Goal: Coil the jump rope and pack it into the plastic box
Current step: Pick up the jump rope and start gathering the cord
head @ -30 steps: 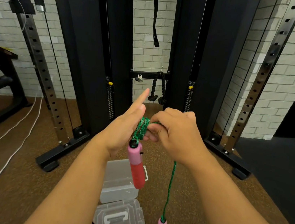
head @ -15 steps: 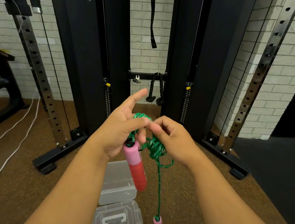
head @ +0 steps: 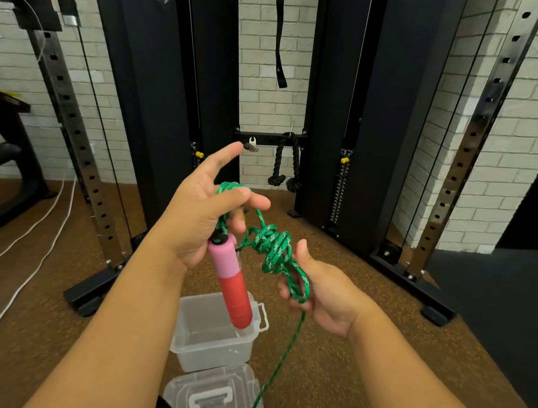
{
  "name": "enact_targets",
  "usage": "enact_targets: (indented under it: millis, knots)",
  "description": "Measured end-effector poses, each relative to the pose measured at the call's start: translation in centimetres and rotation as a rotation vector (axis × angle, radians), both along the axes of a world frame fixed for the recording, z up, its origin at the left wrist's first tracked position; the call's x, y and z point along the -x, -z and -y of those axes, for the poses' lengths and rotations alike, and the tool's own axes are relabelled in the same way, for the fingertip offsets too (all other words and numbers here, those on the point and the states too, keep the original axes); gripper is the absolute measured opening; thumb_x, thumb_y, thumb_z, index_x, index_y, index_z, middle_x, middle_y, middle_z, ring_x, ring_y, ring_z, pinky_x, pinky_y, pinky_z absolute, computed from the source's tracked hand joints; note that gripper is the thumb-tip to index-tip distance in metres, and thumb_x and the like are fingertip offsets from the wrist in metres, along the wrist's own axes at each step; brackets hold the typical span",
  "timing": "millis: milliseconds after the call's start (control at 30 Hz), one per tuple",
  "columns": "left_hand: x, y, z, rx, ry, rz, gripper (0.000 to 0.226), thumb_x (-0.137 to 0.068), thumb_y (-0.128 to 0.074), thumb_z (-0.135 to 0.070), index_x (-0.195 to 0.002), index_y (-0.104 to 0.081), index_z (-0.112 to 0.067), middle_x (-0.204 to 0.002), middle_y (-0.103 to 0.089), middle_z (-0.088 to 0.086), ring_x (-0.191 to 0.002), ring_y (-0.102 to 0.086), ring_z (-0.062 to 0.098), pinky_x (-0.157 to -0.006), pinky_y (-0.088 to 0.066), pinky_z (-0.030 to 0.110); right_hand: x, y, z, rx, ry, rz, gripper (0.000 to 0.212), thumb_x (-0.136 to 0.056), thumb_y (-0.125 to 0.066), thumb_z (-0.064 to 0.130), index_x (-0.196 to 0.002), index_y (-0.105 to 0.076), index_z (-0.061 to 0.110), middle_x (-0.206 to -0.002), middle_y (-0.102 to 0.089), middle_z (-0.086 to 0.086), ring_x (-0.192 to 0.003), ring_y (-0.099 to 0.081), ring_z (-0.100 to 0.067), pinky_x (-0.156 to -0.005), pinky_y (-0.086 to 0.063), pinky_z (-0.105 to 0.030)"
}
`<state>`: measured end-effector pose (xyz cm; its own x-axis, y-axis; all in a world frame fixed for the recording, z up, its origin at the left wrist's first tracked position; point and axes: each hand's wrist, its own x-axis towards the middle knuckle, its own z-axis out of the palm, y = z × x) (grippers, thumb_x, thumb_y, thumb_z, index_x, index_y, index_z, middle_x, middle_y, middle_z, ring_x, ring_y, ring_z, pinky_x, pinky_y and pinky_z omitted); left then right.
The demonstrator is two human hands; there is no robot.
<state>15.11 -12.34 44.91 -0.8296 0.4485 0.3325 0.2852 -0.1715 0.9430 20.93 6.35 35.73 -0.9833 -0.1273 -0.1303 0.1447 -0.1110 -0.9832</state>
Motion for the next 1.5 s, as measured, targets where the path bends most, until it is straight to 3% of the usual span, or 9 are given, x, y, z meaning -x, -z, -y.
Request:
enact_targets:
  millis: [100, 300, 700, 900, 1033, 1200, 1300, 1400, 1500]
  knots:
    - [0.4, 0.3, 0.4, 0.009, -0.136, -0.002, 0.061, -0.092, -0.057, -0.002, -0.144, -0.041, -0.027, -0.083, -0.076, 0.01, -0.048, -0.053, 0.008, -0.058, -0.052, 0.019, -0.4, -1.1, -0.6, -0.207, 0.095, -0.031, 0.063, -0.094, -0.029, 0.062, -0.102, -0.072, 0.017, -0.07, -0.058, -0.001, -0.048, -0.04, -0.005, -0.055, -0.029, -0.025]
    - [0.9, 0.6, 0.5, 0.092, -0.31, -0.016, 0.056, -0.089, -0.059, -0.005, -0.138, -0.049, -0.031, -0.08, -0.076, 0.004, -0.049, -0.05, 0.009, -0.057, -0.047, 0.021, -0.9, -3.5, -3.0, -0.731, 0.374, -0.249, 0.03, -0.099, -0.049, 0.028, -0.074, -0.066, 0.021, -0.067, -0.061, 0.003, -0.06, -0.043, -0.016, -0.06, -0.035, -0.03]
    - [2.2, 1.5, 0.1, 0.122, -0.529, -0.007, 0.044, -0.089, -0.058, -0.01, -0.128, -0.059, -0.03, -0.09, -0.074, 0.003, -0.053, -0.052, 0.007, -0.062, -0.045, 0.024, -0.1, -5.0, -6.1, -0.645, 0.719, -0.365, 0.016, -0.093, -0.06, 0.019, -0.085, -0.065, 0.031, -0.09, -0.068, -0.001, -0.085, -0.06, -0.018, -0.075, -0.049, -0.035]
    - [1.4, 2.0, -1.6, 0.28, -0.384, -0.051, 0.03, -0.082, -0.073, -0.017, -0.11, -0.07, -0.028, -0.079, -0.072, -0.007, -0.049, -0.056, -0.004, -0.055, -0.048, 0.015, 0.2, -5.5, -3.6, -0.292, 0.545, -0.37, 0.017, -0.1, -0.044, 0.013, -0.09, -0.056, 0.02, -0.1, -0.07, -0.008, -0.071, -0.054, -0.014, -0.069, -0.048, -0.033]
    - [0.9, 2.6, -3.3, 0.414, -0.244, -0.068, 0.034, -0.072, -0.083, -0.031, -0.104, -0.073, -0.028, -0.087, -0.075, -0.011, -0.082, -0.068, 0.0, -0.081, -0.054, 0.027, 0.8, -6.1, -1.7, -0.121, 0.464, -0.363, 0.017, -0.104, -0.033, 0.019, -0.097, -0.048, 0.019, -0.107, -0.066, -0.013, -0.077, -0.066, -0.018, -0.076, -0.052, -0.037]
    - [0.8, 3.0, -3.8, 0.422, -0.224, -0.027, 0.039, -0.068, -0.085, -0.036, -0.103, -0.072, -0.026, -0.093, -0.074, -0.002, -0.089, -0.07, 0.011, -0.085, -0.056, 0.033, 1.2, -7.3, -0.6, 0.065, 0.428, -0.425, 0.014, -0.105, -0.029, 0.017, -0.105, -0.043, 0.014, -0.104, -0.067, -0.015, -0.087, -0.072, -0.024, -0.076, -0.055, -0.034]
    - [1.0, 2.9, -3.6, 0.41, -0.221, 0.024, 0.05, -0.067, -0.087, -0.025, -0.113, -0.067, -0.026, -0.089, -0.076, 0.006, -0.089, -0.072, 0.019, -0.086, -0.055, 0.036, 1.1, -8.1, -0.4, 0.225, 0.353, -0.445, 0.016, -0.105, -0.028, 0.016, -0.111, -0.042, 0.011, -0.102, -0.068, -0.014, -0.088, -0.071, -0.025, -0.079, -0.057, -0.038]
    - [0.9, 2.6, -3.4, 0.395, -0.215, 0.048, 0.028, -0.073, -0.083, -0.02, -0.098, -0.071, -0.026, -0.087, -0.074, 0.012, -0.072, -0.067, 0.016, -0.074, -0.053, 0.033, 1.0, -8.2, -0.4, 0.273, 0.293, -0.462, 0.013, -0.104, -0.029, 0.015, -0.107, -0.042, 0.011, -0.098, -0.066, -0.014, -0.082, -0.07, -0.027, -0.083, -0.054, -0.045]
    - [1.1, 2.5, -3.4, 0.329, -0.263, 0.024, 0.009, -0.079, -0.078, -0.015, -0.08, -0.073, -0.023, -0.083, -0.073, 0.017, -0.065, -0.055, 0.013, -0.067, -0.047, 0.031, 1.1, -8.3, -0.7, 0.229, 0.291, -0.432, 0.013, -0.102, -0.035, 0.019, -0.093, -0.043, 0.013, -0.095, -0.059, -0.014, -0.069, -0.064, -0.024, -0.069, -0.051, -0.037]
